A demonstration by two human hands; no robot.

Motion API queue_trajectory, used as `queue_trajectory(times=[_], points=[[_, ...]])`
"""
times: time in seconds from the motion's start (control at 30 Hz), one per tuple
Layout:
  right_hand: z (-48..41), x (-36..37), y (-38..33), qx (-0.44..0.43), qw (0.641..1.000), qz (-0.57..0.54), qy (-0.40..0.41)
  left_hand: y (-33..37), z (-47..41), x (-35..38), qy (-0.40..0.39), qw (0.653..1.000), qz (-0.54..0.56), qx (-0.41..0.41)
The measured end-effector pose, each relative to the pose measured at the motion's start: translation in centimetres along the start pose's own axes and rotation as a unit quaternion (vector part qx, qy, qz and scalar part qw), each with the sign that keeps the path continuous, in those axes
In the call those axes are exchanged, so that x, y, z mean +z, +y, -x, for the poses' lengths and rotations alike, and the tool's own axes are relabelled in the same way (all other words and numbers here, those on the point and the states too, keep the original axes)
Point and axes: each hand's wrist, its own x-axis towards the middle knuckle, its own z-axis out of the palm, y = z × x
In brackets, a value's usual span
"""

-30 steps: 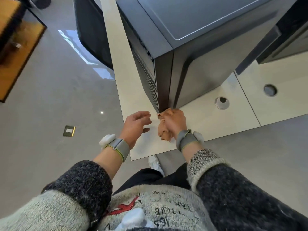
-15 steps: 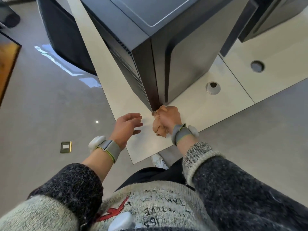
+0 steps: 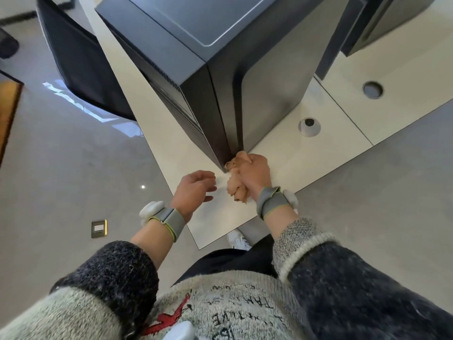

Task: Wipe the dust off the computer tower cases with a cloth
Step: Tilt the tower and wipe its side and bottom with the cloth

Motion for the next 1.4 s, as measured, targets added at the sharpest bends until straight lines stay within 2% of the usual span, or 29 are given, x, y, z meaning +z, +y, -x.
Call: queue_trajectory(times=[0.07,0.13,0.3,0.47,0.73,0.8,0.9,0.93,1.0,1.07,1.2,1.3,1.4], points=[[0.2,-0.2,-0.4,-0.017,0.999,-0.024,0.034,-0.1,-0.2,0.4,-0.002,1.0,-0.006,-0.009],[0.4,-0.4,-0.7,-0.019,0.999,-0.002,0.037,-0.3,-0.3,0.7,-0.009,1.0,-0.011,-0.013],[-0.6,-1.4,-1.1,0.016,1.0,0.022,-0.011,-0.4,-0.2,1.1,-0.019,0.999,-0.026,-0.018],[-0.9,-1.1,-0.4,-0.016,0.999,0.007,0.052,0.0,-0.5,1.4,-0.018,0.999,-0.034,-0.021],[-3.3,-2.4,-0.2,0.039,0.997,0.025,-0.056,0.2,-0.5,2.5,-0.018,0.998,-0.048,-0.022],[-3.8,-4.1,-0.7,0.049,0.995,-0.018,-0.088,0.3,-0.5,3.1,-0.017,0.998,-0.046,-0.03],[-6.0,-7.2,-2.6,0.037,0.995,-0.094,-0.007,0.8,-0.6,4.8,-0.02,0.998,-0.038,-0.039],[-6.5,-7.9,-3.4,0.025,0.995,-0.094,0.024,1.1,-0.6,5.4,-0.02,0.999,-0.031,-0.039],[-7.1,-8.5,-4.3,-0.001,0.999,-0.021,0.047,1.8,-0.6,7.0,-0.012,0.999,-0.013,-0.042],[-6.6,-7.4,-3.7,-0.018,0.999,0.03,0.028,2.3,-0.6,8.0,-0.013,0.999,-0.01,-0.044],[-6.9,-5.1,-0.9,0.006,0.993,0.075,-0.091,3.2,-1.0,10.0,0.01,0.998,-0.016,-0.054],[-12.1,-5.2,2.2,0.034,0.983,0.094,-0.153,3.7,-1.2,11.1,0.037,0.997,0.002,-0.068],[-20.5,-7.4,4.8,0.05,0.982,0.077,-0.163,4.5,-1.2,11.9,0.047,0.995,0.037,-0.078]])
